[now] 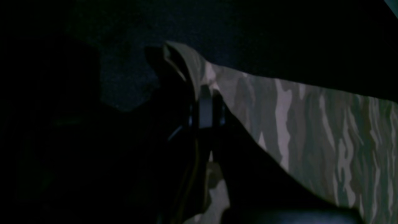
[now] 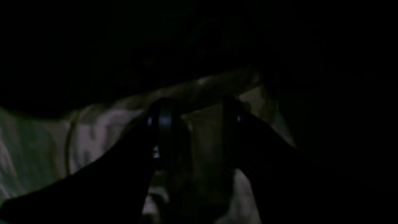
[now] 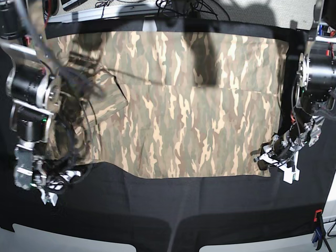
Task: Layout the t-shirt on the table in an organized manner, then fold the t-shirt properly
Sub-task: 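Hold the shirt edge with both grippers and lift it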
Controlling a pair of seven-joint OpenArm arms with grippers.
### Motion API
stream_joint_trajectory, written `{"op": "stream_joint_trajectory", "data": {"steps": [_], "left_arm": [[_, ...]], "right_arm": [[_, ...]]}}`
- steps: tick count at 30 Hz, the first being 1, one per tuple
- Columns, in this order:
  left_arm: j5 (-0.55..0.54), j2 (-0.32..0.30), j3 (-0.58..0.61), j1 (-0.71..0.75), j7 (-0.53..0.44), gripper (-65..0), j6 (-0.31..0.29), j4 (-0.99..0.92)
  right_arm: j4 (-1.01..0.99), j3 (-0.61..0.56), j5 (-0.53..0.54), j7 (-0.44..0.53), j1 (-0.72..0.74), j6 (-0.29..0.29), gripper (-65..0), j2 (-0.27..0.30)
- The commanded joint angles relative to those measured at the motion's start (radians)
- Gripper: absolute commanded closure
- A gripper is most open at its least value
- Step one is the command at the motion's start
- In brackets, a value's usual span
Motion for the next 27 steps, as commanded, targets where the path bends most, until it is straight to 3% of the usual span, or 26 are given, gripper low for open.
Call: {"op": "stream_joint_trajectory", "data": {"steps": [1,5,6,11,21,27], "left_arm": [[-0.005,-0.008,0.0,-0.03,-0.008,0.0,-0.004,0.009],[-0.005,-0.008,0.0,-0.03,-0.008,0.0,-0.004,0.009],[-0.005,-0.008,0.0,-0.03,-0.008,0.0,-0.004,0.009],[-0.005,-0.008,0.0,-0.03,-0.008,0.0,-0.004,0.009],[-0.005,-0.008,0.0,-0.03,-0.008,0.0,-0.004,0.009],[-0.005,-0.008,0.0,-0.03,-0.008,0.0,-0.004,0.009]], "right_arm": [[0.017,-0.014,-0.016,0.03,0.044,-0.008,-22.0,0.033],[0.015,-0.055,-0.072,0.044,0.038,-0.124,-22.0,0.098],[0.016,-0.055,-0.067,0.044,0.036,-0.129,-22.0,0.112],[0.015,-0.053,-0.011,0.044,0.011,-0.124,-22.0,0.129],[0.011,-0.054,0.01,0.19,-0.119,-0.124,-22.0,0.101],[0.011,-0.054,0.012,0.191,-0.173,-0.111,-21.9,0.095]]}}
